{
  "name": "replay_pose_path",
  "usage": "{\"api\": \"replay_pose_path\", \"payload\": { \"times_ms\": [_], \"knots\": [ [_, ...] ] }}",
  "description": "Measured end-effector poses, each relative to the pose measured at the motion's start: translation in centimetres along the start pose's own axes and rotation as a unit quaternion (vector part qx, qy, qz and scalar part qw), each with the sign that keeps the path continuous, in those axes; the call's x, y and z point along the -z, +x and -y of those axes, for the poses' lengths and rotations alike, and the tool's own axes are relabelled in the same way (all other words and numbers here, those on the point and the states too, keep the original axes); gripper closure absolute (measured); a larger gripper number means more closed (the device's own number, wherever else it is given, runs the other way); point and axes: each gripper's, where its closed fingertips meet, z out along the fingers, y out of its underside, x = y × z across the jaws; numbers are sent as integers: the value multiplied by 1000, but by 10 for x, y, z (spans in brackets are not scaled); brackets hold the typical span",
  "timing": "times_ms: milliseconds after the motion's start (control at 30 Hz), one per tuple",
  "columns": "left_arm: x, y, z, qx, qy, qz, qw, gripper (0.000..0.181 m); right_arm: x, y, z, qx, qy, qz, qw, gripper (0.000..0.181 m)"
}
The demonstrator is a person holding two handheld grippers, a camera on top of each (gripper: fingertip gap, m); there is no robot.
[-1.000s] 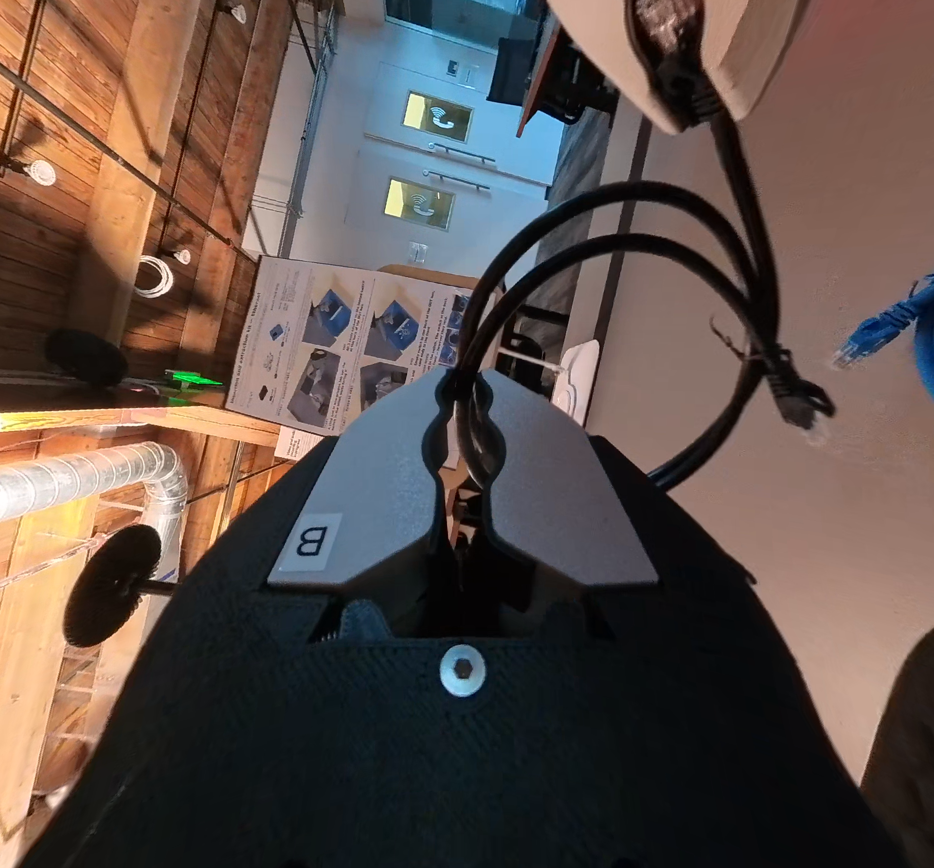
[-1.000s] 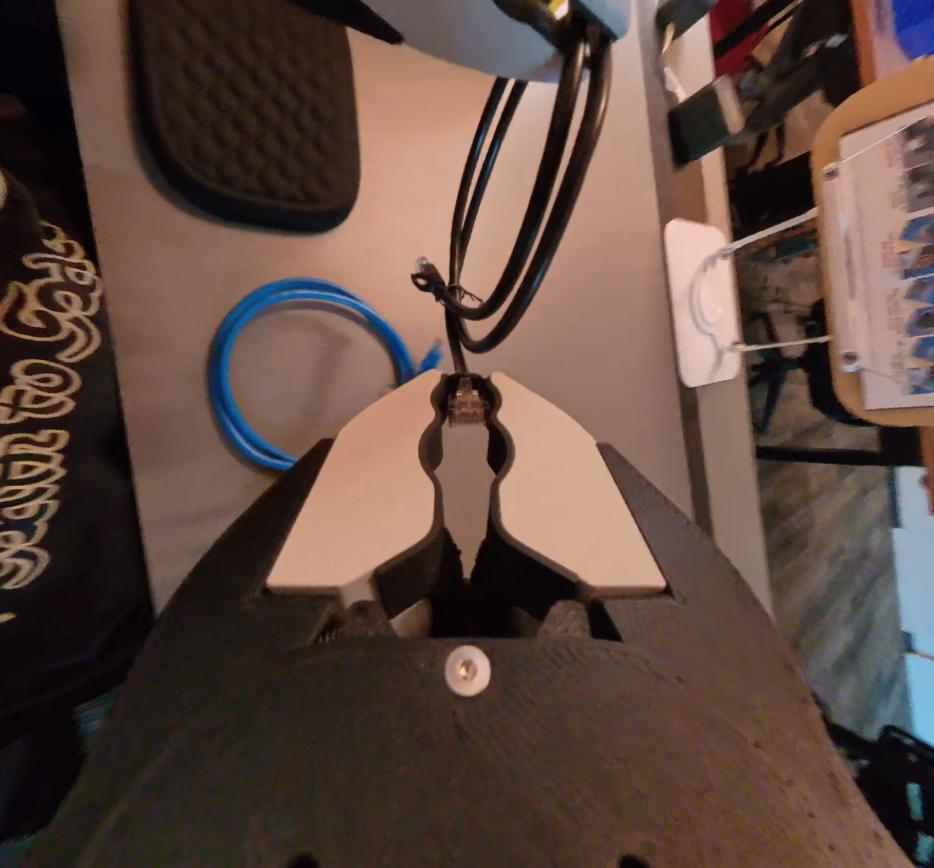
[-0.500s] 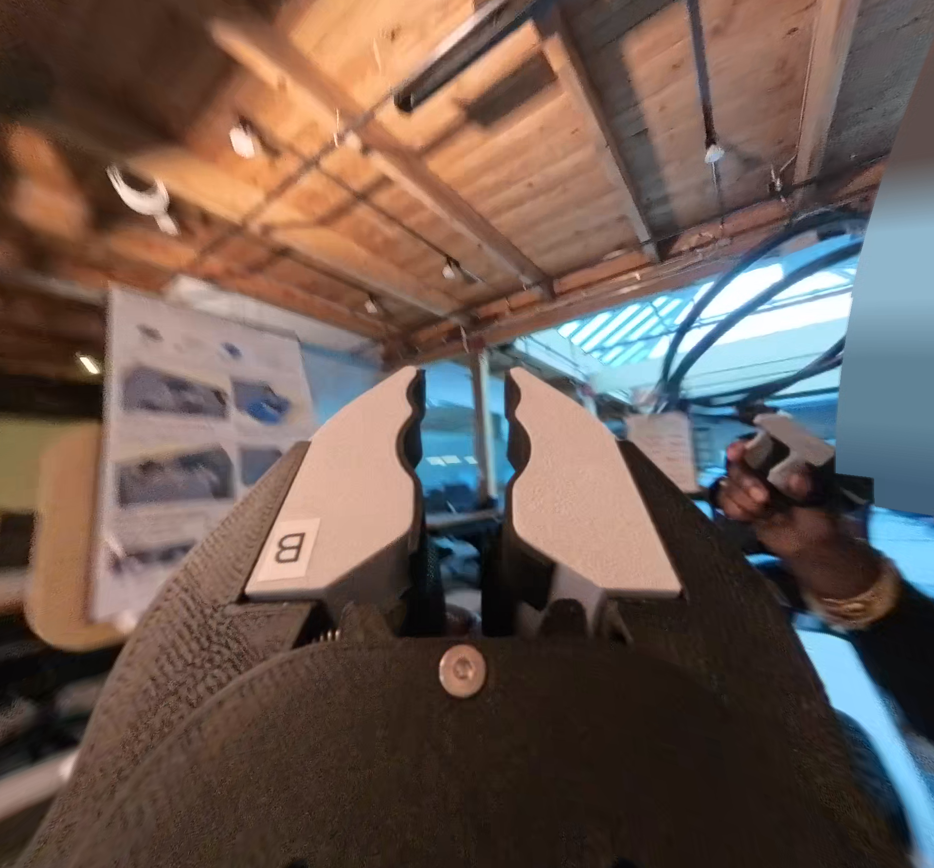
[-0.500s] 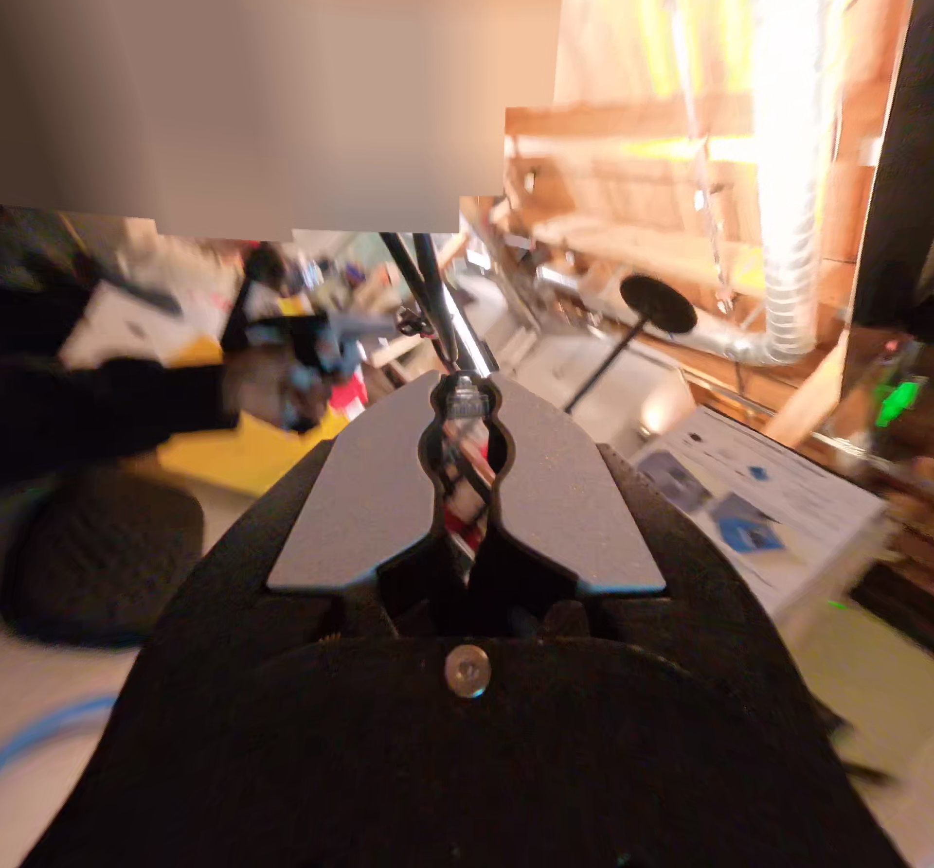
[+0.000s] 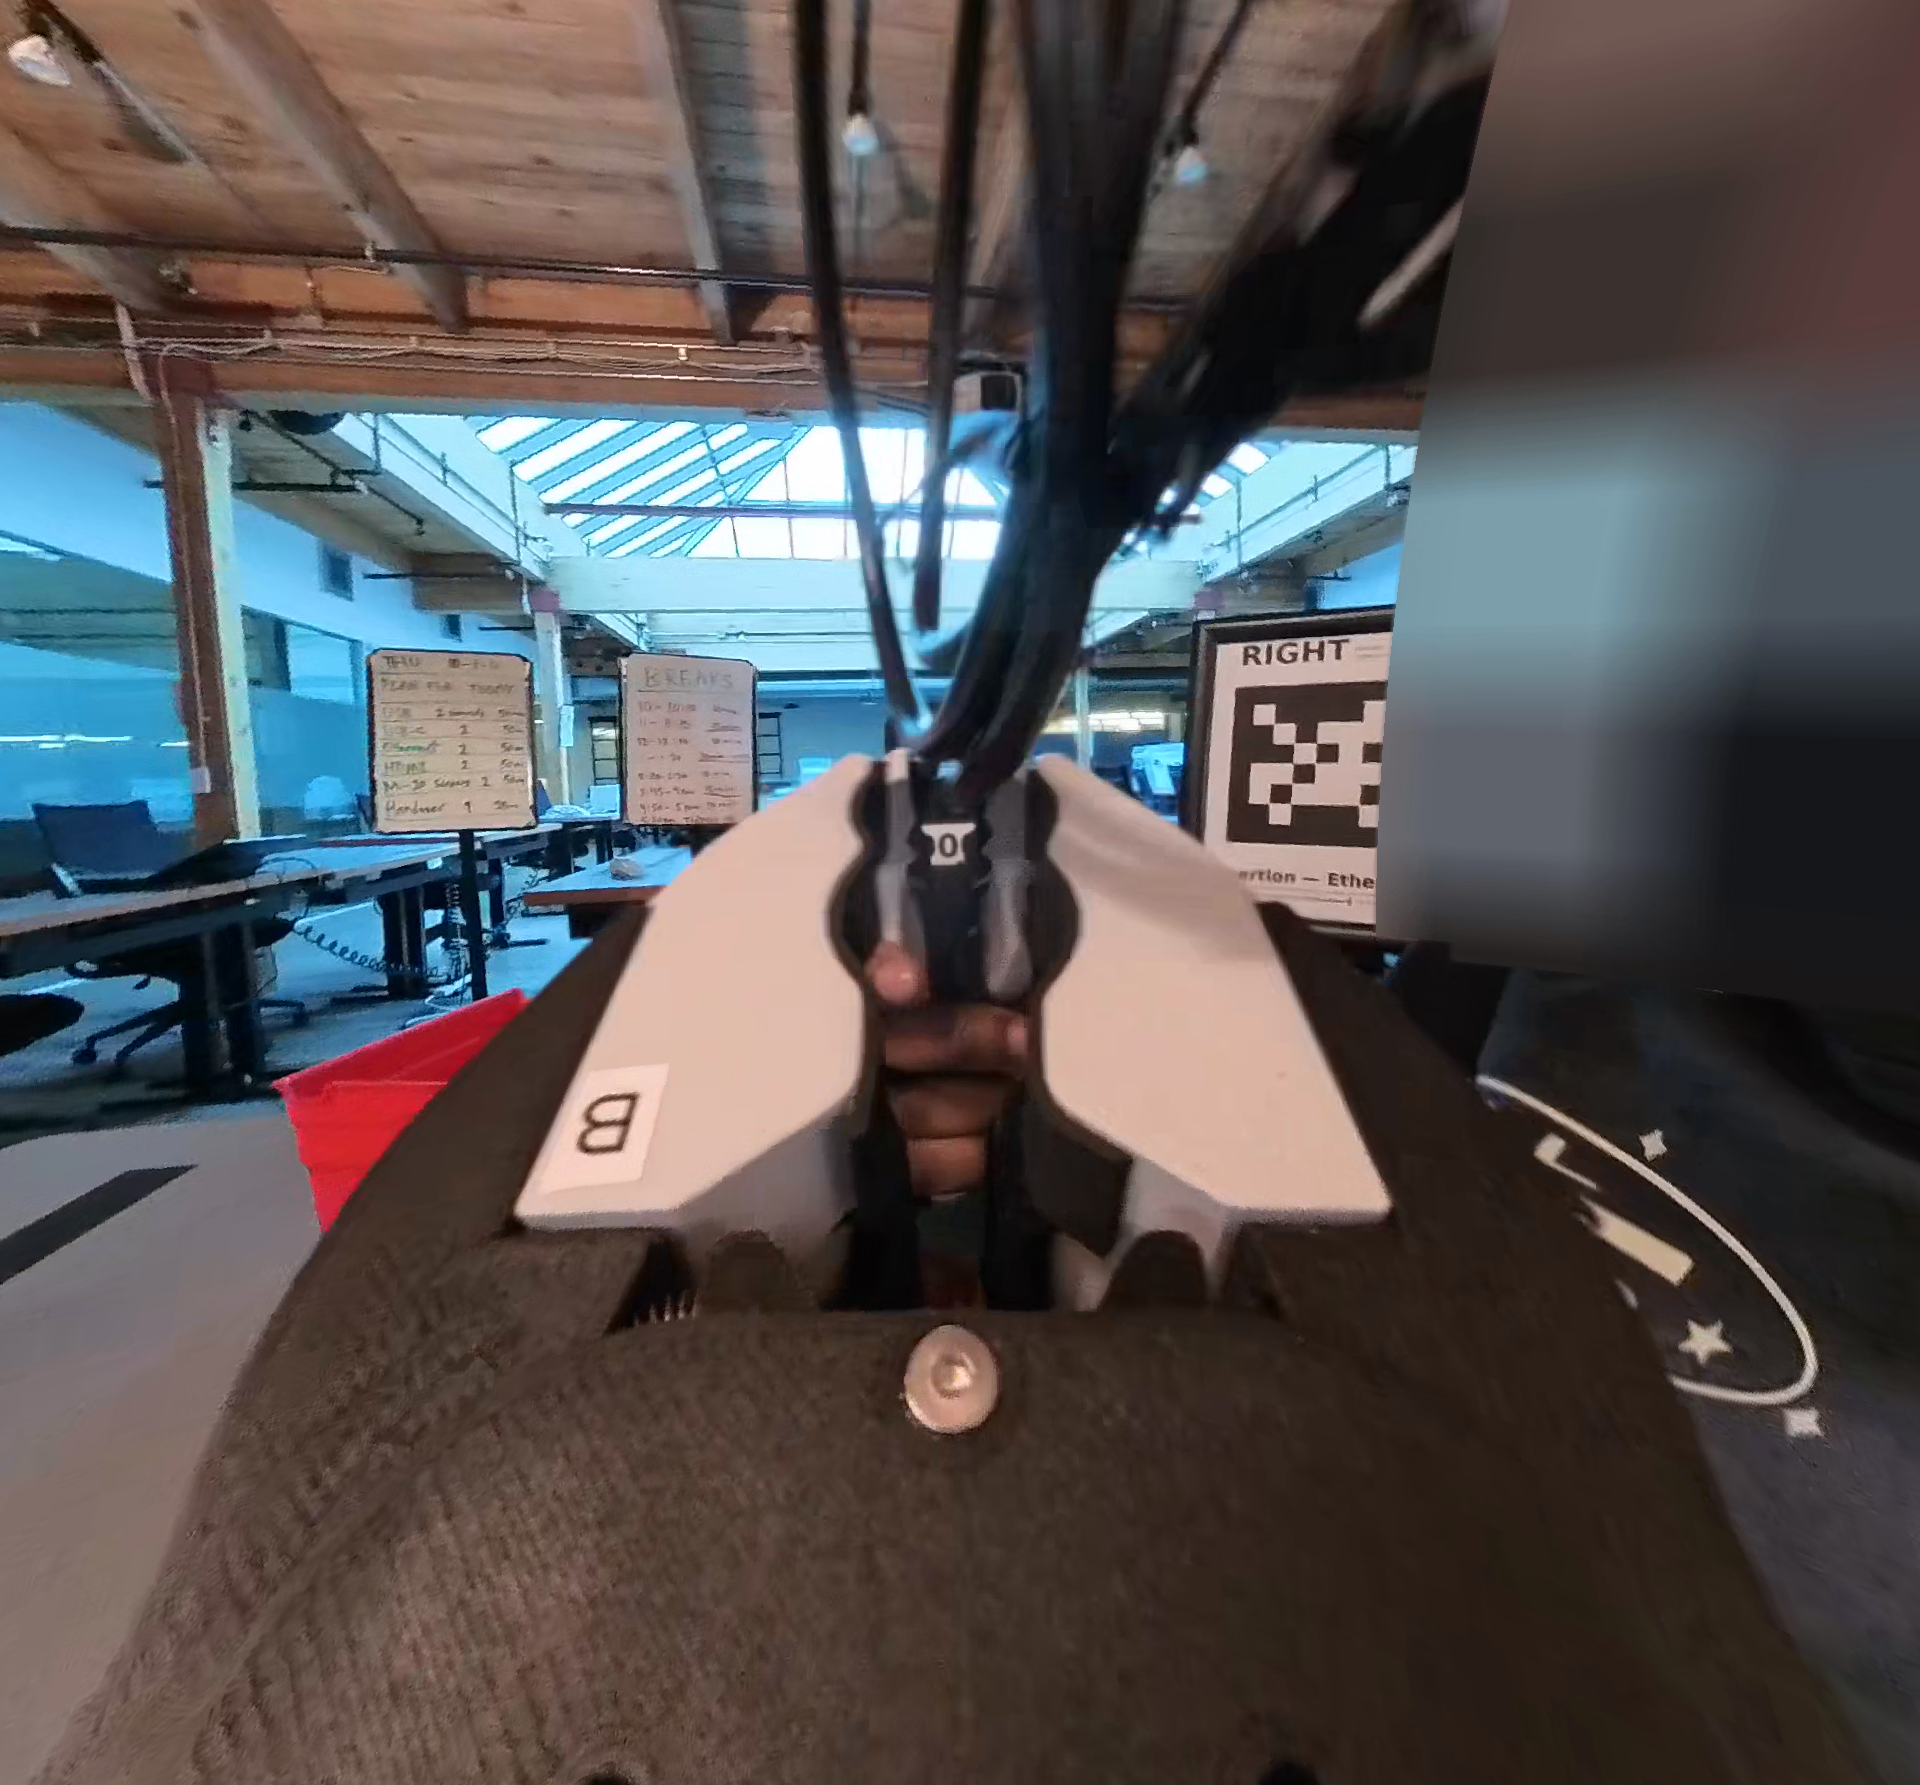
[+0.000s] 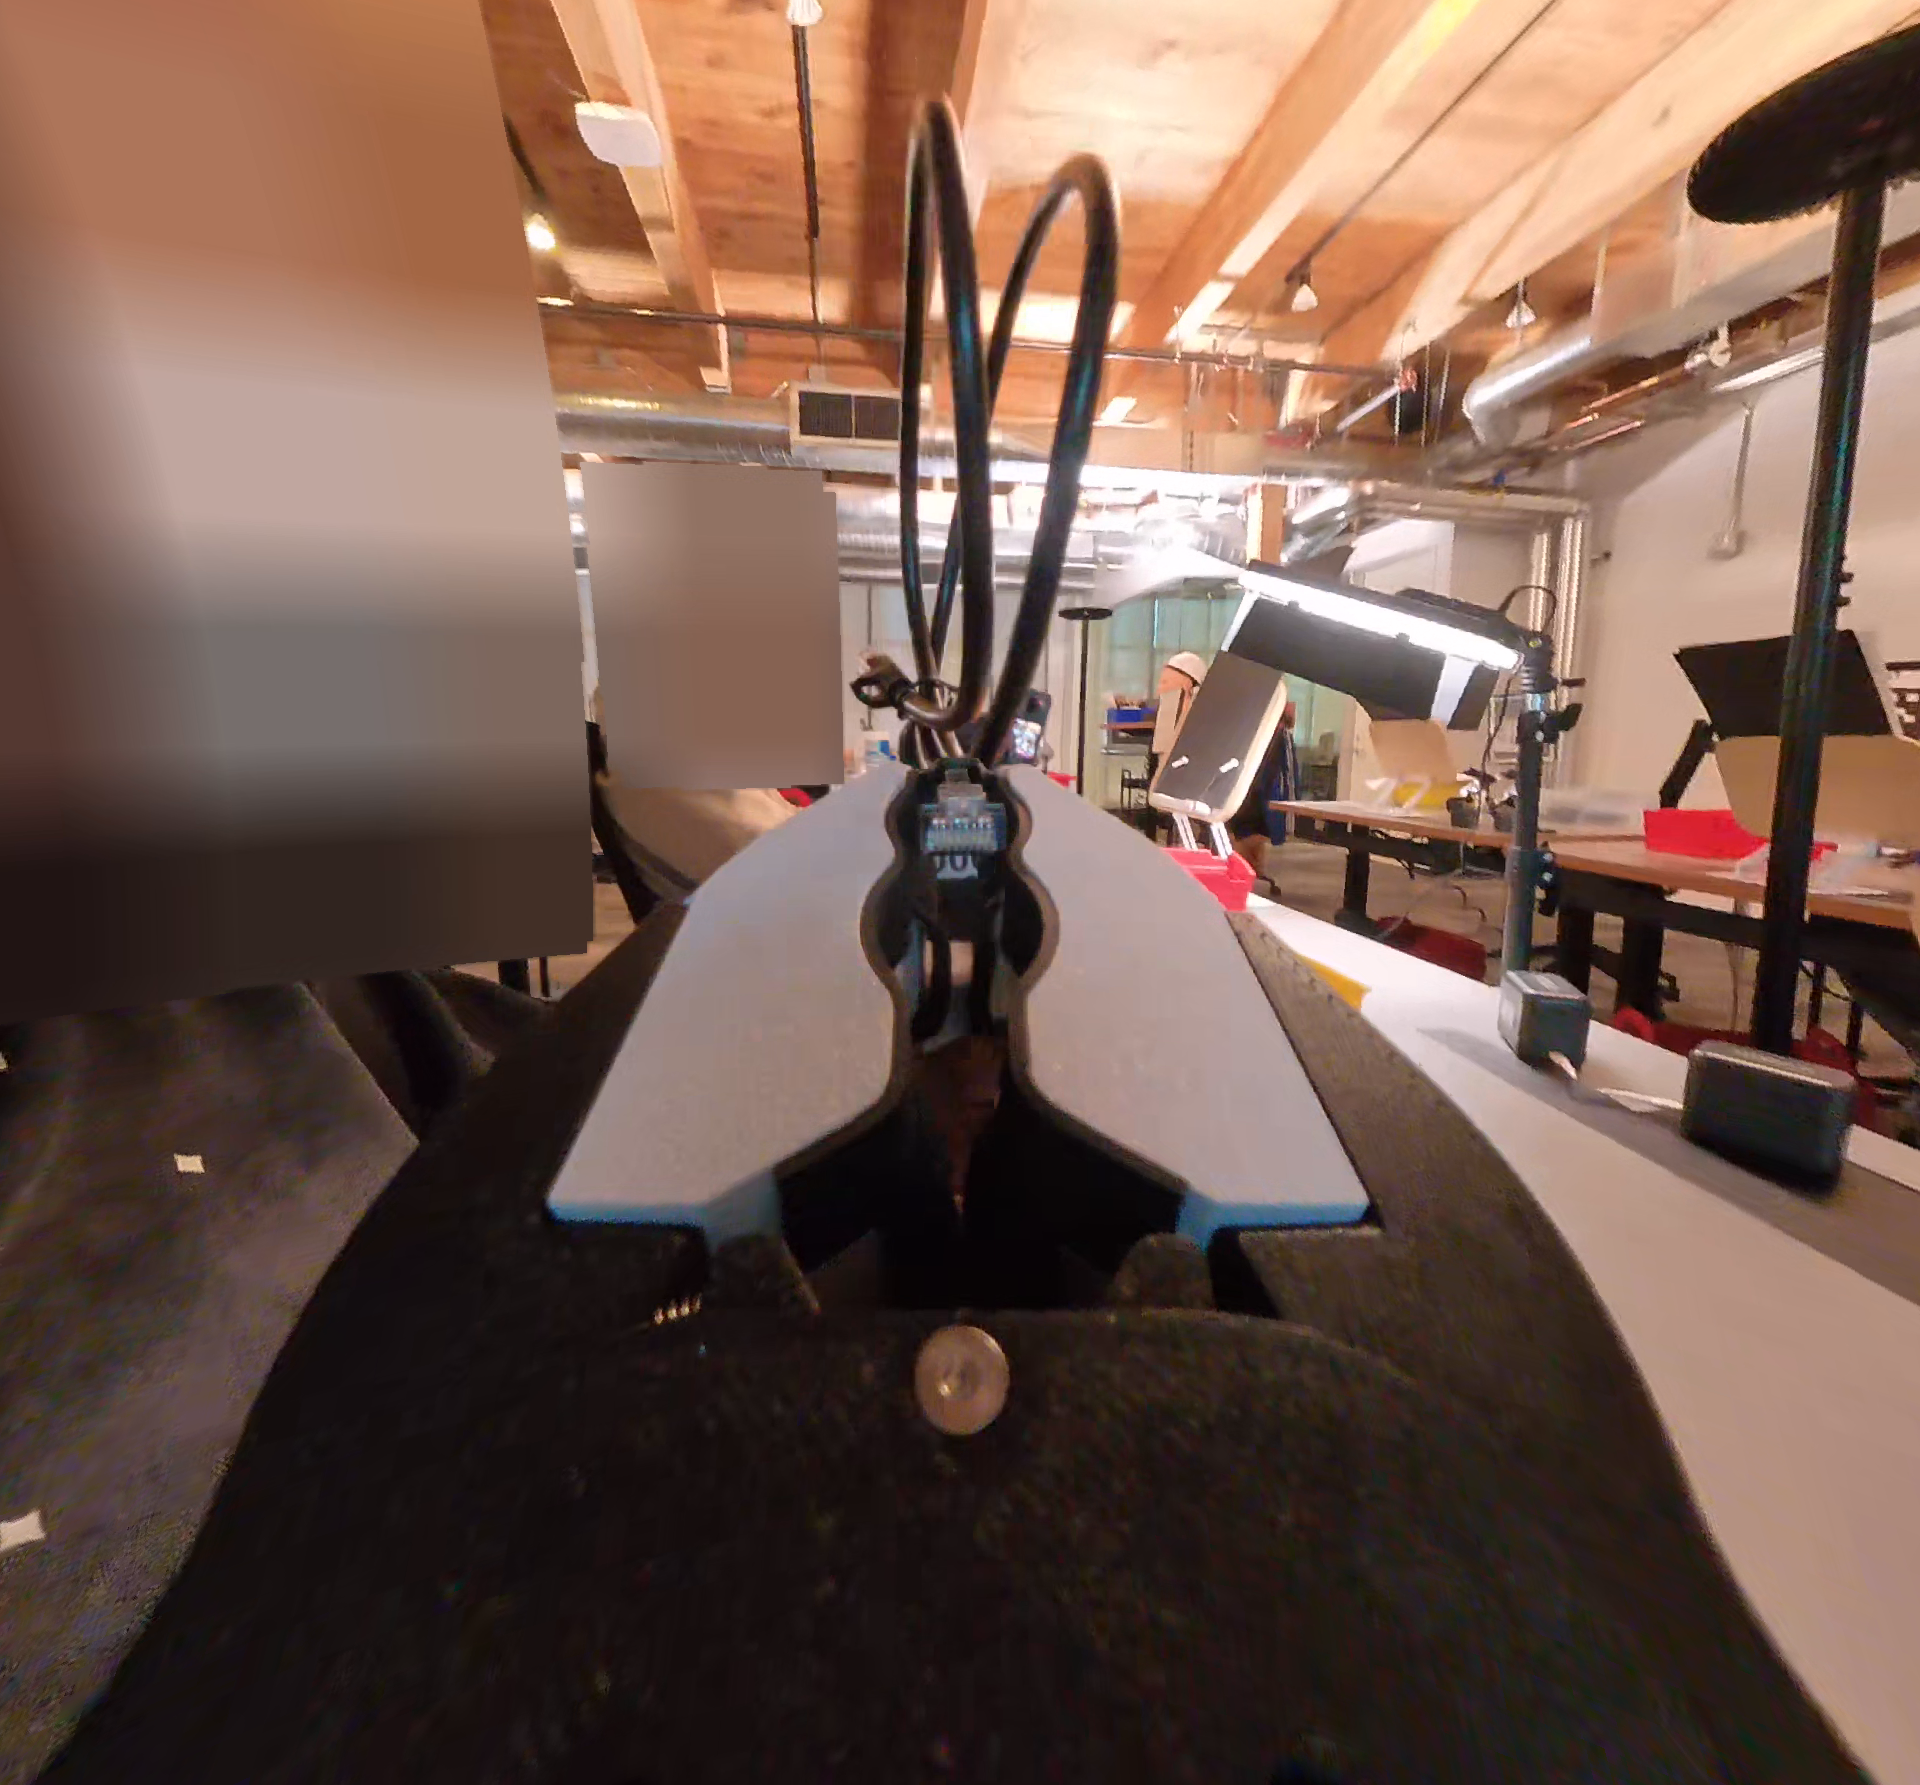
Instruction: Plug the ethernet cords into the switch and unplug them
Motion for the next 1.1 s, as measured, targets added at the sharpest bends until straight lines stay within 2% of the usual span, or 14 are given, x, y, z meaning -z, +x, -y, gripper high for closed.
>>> {"api": "replay_pose_path", "payload": {
  "times_ms": [33,100,200,300,467,800,900,1100],
  "knots": [
    [1,-1,-1,-2,-6,3,1000,169,1,1,-2,1,-3,-3,1000,169],
    [3,-5,-9,0,-33,9,999,175,4,4,-2,4,-2,-10,1000,170],
    [5,-8,-14,-19,-56,15,998,176,7,6,-8,21,-42,-11,999,169],
    [7,-8,-15,-21,-78,15,997,176,17,5,-10,57,-84,-4,995,160],
    [11,-8,-13,-31,-100,15,994,176,29,6,-16,109,-163,-14,981,160],
    [9,-2,-22,-36,-126,1,991,176,30,-1,-15,102,-161,3,982,170],
    [6,3,-35,-37,-160,-12,986,166,29,-4,-21,103,-171,9,980,170],
    [5,6,-45,-48,-183,-17,982,165,25,-7,-29,97,-166,23,981,170]
  ]
}}
